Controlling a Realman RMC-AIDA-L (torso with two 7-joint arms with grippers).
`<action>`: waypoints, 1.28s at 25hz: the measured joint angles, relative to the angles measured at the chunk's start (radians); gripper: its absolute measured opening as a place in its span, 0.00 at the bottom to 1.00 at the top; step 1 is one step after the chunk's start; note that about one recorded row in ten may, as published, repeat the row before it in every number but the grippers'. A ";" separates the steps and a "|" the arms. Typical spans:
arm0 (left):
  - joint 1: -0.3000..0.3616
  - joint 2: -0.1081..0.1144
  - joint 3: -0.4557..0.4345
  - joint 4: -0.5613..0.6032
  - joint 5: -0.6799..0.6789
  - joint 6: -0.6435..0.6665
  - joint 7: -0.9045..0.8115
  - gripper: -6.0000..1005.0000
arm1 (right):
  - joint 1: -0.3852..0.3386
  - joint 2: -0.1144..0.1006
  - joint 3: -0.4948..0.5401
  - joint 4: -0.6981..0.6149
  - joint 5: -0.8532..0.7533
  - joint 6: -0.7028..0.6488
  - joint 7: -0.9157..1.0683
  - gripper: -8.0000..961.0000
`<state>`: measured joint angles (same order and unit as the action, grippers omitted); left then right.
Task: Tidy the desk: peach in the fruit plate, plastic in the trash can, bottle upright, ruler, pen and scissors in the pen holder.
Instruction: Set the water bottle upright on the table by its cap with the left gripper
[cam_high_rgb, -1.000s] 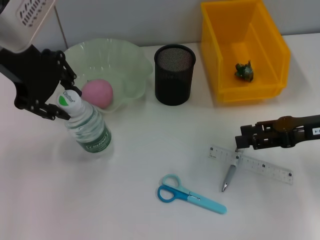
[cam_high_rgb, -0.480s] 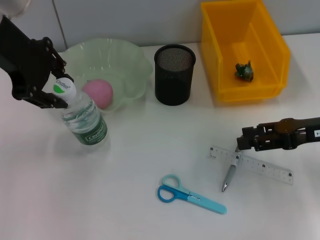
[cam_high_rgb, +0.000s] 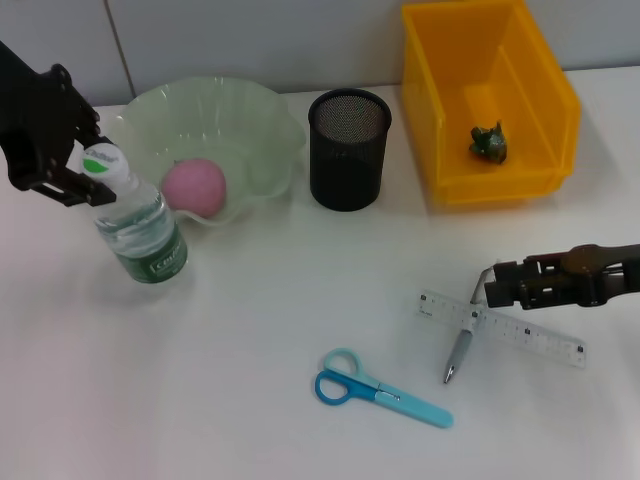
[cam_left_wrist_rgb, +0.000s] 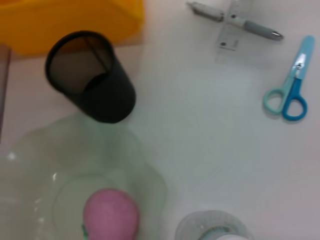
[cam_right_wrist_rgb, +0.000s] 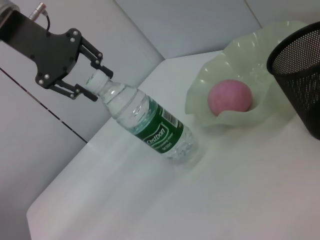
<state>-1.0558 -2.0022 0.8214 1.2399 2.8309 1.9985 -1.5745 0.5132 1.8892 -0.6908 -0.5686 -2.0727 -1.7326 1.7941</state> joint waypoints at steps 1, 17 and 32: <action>0.000 0.000 0.000 0.000 0.000 0.000 0.000 0.44 | 0.000 0.001 0.000 0.000 0.003 -0.002 0.000 0.78; -0.007 0.026 -0.065 -0.047 0.039 -0.004 -0.185 0.44 | 0.018 0.005 -0.003 -0.023 0.002 -0.025 -0.037 0.78; -0.007 0.034 -0.128 -0.044 0.036 -0.021 -0.308 0.44 | 0.001 0.015 0.053 -0.072 0.009 -0.111 -0.194 0.78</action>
<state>-1.0629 -1.9687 0.6937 1.1963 2.8673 1.9778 -1.8823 0.5141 1.9045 -0.6374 -0.6410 -2.0641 -1.8434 1.5999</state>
